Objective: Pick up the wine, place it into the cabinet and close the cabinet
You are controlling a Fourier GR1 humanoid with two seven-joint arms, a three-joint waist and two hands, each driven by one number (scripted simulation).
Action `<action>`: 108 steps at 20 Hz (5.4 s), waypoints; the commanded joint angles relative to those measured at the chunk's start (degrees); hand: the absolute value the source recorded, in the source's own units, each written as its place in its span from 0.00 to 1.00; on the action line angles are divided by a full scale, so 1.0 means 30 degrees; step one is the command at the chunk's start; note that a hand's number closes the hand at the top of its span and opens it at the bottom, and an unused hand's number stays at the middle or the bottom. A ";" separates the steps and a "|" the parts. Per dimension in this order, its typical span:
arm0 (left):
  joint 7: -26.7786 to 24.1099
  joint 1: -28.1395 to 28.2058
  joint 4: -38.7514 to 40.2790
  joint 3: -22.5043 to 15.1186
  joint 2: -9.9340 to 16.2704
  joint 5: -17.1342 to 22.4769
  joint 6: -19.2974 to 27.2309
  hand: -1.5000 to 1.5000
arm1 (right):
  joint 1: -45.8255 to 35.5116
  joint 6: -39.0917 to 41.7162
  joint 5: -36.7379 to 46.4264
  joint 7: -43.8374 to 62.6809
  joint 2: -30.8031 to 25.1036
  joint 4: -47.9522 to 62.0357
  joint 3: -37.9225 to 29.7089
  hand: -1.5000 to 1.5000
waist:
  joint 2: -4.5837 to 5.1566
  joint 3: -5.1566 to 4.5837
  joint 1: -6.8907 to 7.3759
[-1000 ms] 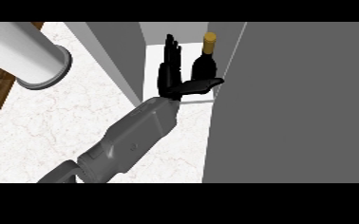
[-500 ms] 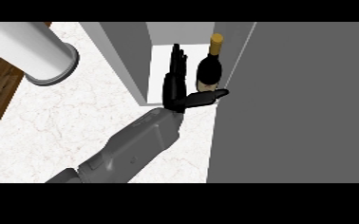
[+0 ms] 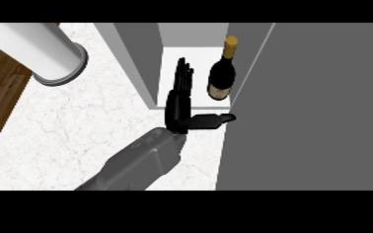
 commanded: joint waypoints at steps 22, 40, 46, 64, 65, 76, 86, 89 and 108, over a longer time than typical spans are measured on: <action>0.4849 0.8075 -1.7481 0.0227 1.0989 -0.5411 -0.1680 1.00 | 0.2397 0.4271 -0.2997 -0.0300 -0.2686 -0.2032 -0.0354 1.00 | -0.0087 0.0019 0.0167; 0.2153 1.7198 -2.1297 0.5666 1.8332 -0.3242 -0.8013 0.00 | 0.0697 0.0892 0.0171 0.4491 0.0536 -0.3369 1.1454 1.00 | -0.0218 -0.0063 0.0442; 0.1235 1.9208 -2.0716 0.7998 1.9345 -0.1759 -0.9608 0.00 | -0.1716 -0.1435 0.1852 0.5554 0.0557 -0.1513 1.5159 1.00 | -0.0203 -0.0055 0.0435; -0.0120 2.2305 -1.7386 1.1564 2.2184 -0.1115 -1.5910 0.00 | -1.0481 -1.1629 0.3030 0.2792 0.0418 0.4335 1.3978 1.00 | -0.0039 -0.0085 0.1323; 0.0161 2.2381 -1.6917 1.1575 2.2050 -0.0712 -1.6239 0.00 | -1.0889 -1.2224 0.3202 0.2583 0.0423 0.4688 1.4435 1.00 | -0.0040 -0.0096 0.1203; 0.0808 2.3489 -1.5814 1.3861 2.2389 -0.0220 -1.8406 0.00 | -1.8387 -1.0428 -0.1851 0.0424 0.0563 1.3756 0.8003 1.00 | 0.0147 -0.0025 0.1272; 0.1681 2.3250 -1.4971 1.4974 2.1598 -0.0799 -1.9074 0.00 | -1.9924 -0.1914 -0.8025 0.0460 0.0578 1.8953 0.6916 1.00 | 0.0323 -0.0028 0.1288; 0.1825 2.3623 -1.4679 1.5050 2.1346 -0.1176 -1.9411 0.00 | -1.9852 0.0935 -0.9397 0.1296 0.0576 2.0179 0.7715 1.00 | 0.0248 -0.0034 0.1279; 0.3554 2.4119 -1.4515 1.7440 1.8985 -0.2439 -1.9966 0.00 | -2.2502 0.8060 -1.2876 -0.2575 0.0580 3.0903 0.4873 1.00 | 0.0240 -0.0025 0.0995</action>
